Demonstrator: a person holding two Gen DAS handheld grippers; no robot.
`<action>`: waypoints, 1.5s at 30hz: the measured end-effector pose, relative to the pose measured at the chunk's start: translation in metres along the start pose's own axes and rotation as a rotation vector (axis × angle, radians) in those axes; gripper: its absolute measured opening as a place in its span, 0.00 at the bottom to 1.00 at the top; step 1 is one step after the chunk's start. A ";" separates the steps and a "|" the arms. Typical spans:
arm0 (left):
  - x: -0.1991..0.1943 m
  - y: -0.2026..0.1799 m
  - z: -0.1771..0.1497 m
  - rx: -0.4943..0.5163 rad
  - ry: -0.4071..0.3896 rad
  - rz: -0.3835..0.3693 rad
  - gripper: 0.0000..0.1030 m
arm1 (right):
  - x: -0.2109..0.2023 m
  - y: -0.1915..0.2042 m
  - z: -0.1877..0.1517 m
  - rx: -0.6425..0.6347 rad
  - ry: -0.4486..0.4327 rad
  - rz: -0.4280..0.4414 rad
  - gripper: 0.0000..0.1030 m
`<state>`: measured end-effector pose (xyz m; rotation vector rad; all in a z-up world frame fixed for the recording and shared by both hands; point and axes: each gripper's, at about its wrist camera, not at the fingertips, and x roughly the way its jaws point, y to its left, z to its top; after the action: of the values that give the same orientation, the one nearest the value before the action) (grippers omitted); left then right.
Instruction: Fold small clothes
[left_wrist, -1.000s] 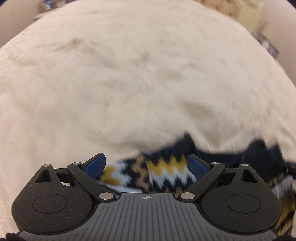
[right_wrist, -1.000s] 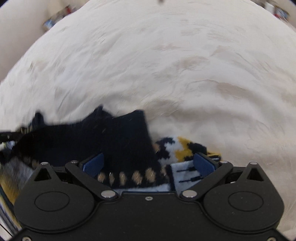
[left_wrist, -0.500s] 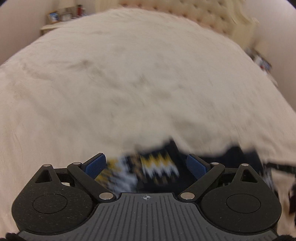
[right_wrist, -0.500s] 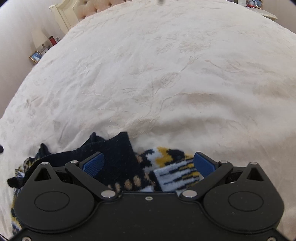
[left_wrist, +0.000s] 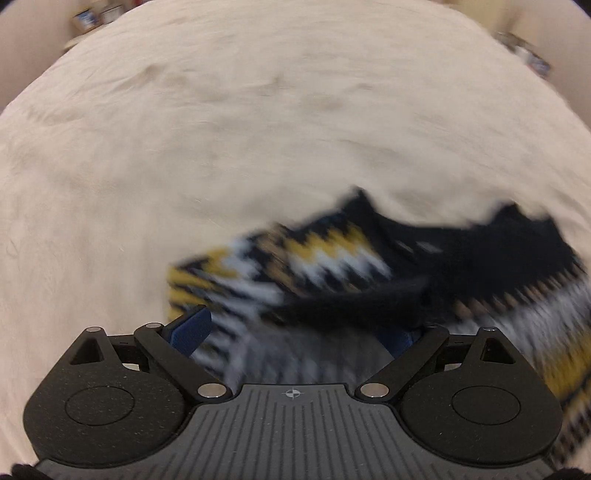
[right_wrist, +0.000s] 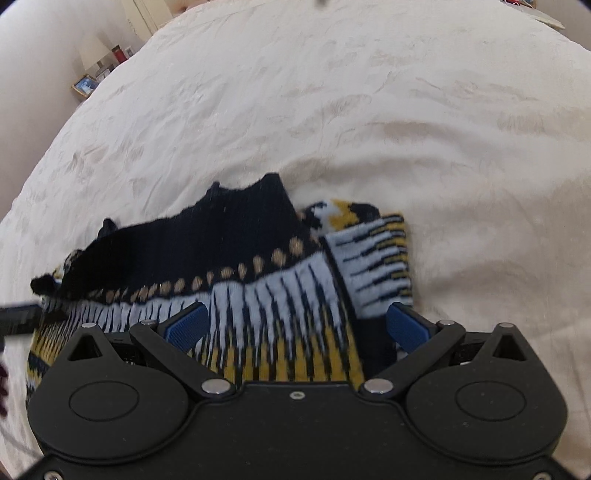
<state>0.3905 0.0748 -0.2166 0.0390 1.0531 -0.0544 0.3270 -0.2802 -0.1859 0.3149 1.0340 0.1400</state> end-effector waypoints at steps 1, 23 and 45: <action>0.007 0.004 0.007 -0.016 0.009 0.020 0.92 | -0.002 0.000 -0.001 0.003 0.000 0.003 1.00; -0.056 -0.071 -0.010 0.037 0.013 -0.077 0.93 | -0.046 -0.001 -0.049 0.042 -0.008 0.029 1.00; 0.017 -0.115 -0.033 0.129 0.172 0.051 1.00 | -0.061 -0.026 -0.071 0.068 0.048 0.079 1.00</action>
<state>0.3625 -0.0384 -0.2481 0.1901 1.2189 -0.0733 0.2341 -0.3071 -0.1776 0.4159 1.0754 0.1845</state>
